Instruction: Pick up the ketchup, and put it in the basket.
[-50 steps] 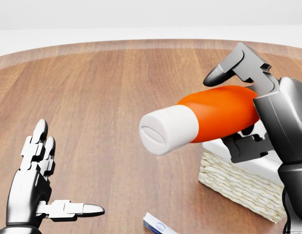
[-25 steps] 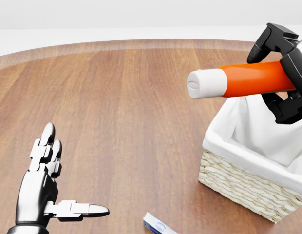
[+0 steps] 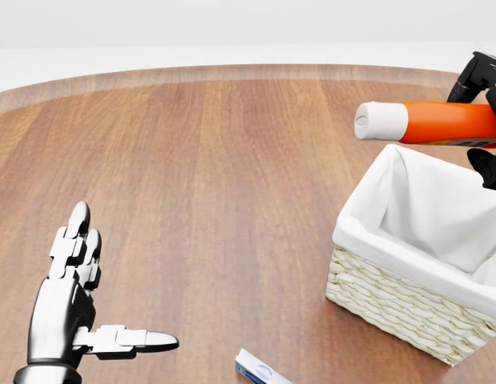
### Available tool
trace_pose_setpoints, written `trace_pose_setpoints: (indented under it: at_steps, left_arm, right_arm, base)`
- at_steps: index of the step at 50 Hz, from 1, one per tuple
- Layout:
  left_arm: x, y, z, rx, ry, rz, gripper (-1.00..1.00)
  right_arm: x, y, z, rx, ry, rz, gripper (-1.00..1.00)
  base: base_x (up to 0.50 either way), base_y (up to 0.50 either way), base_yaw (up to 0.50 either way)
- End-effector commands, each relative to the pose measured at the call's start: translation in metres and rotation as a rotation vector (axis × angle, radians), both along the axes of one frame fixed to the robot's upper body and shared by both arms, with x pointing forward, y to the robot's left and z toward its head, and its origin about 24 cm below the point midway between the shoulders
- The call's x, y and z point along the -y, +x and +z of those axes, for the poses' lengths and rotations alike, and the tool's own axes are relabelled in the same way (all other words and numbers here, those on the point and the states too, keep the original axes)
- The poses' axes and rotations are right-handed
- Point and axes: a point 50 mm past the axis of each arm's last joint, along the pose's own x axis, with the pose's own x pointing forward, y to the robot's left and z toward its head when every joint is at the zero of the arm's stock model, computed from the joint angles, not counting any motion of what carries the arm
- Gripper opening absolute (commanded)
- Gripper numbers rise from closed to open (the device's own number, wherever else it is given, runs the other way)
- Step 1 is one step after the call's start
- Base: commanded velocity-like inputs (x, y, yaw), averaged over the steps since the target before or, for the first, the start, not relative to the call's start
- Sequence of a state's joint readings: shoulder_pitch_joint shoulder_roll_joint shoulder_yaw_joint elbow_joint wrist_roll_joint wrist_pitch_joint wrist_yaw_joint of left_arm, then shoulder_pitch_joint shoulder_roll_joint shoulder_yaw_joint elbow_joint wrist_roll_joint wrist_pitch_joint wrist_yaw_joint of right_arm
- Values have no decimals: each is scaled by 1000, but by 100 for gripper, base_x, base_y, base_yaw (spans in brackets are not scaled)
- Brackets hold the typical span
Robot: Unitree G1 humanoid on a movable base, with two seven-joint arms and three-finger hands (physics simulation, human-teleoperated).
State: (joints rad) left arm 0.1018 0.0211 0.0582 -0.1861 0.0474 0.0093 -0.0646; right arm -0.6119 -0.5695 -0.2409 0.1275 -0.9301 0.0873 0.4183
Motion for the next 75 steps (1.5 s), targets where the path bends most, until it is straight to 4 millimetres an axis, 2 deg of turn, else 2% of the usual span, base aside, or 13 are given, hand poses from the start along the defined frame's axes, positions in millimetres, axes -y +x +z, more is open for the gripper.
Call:
trace_pose_setpoints:
  at_steps: [1,16,24,38,54,75]
  left_arm:
    - [-1,0,2,1,-1,4,100]
    - [-2,-1,3,4,-2,3,100]
    - [-2,0,4,5,-3,3,100]
    - [-2,0,1,1,0,3,100]
    - [0,2,-2,-3,5,1,100]
    - [1,1,-3,-7,11,-5,100]
  right_arm:
    - [20,11,-21,-35,14,-96,-100]
    - [29,21,-55,-77,73,-151,-100]
    - [38,27,-80,-110,110,-214,-100]
    - [45,26,-108,-147,133,-279,-100]
    - [67,18,-125,-179,140,-369,-100]
    - [65,17,-137,-201,143,-376,-100]
  base:
    - [0,0,0]
    - [0,0,0]
    - [0,0,0]
    - [0,0,0]
    - [0,0,0]
    - [0,0,0]
